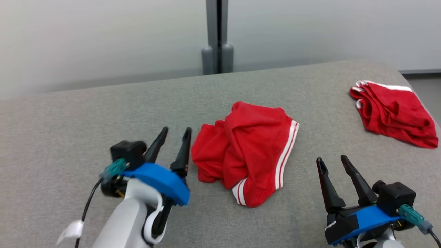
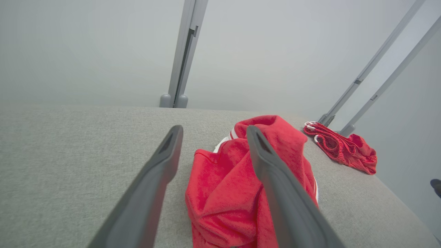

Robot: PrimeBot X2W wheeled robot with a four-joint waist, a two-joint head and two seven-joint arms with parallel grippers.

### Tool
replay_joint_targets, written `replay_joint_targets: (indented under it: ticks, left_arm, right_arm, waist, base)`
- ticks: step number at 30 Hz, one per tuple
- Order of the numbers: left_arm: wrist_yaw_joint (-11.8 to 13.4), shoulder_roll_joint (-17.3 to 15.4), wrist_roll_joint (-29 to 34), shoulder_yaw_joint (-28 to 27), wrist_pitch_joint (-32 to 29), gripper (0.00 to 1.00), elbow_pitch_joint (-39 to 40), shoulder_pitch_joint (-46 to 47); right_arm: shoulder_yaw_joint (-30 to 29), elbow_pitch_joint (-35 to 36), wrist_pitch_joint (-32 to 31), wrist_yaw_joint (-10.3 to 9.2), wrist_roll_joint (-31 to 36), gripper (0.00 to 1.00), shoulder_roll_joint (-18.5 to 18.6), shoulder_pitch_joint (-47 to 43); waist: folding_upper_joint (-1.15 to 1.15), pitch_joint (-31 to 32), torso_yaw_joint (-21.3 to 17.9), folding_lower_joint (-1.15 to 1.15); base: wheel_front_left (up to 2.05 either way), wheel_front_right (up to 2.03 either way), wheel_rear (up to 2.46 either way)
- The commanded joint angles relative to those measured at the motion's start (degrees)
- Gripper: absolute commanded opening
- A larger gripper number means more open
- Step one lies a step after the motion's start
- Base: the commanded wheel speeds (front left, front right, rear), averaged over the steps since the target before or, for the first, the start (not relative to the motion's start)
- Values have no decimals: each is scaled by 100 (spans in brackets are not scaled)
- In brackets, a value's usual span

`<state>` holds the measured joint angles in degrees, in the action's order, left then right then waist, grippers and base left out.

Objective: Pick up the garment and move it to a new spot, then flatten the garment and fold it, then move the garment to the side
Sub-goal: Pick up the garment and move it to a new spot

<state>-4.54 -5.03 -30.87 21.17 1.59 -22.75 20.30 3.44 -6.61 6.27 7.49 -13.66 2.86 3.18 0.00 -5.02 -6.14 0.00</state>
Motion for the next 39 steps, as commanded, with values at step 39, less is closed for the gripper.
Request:
replay_joint_targets:
  ticks: [39]
  left_arm:
    - [304, -656, 1138, -1123, 1366, 100, 463, -2104]
  right_arm:
    - [-570, -87, -512, 1, -81, 100, 7, -668]
  waist:
    - [0, 604, 882, 0]
  base:
    - [0, 0, 0]
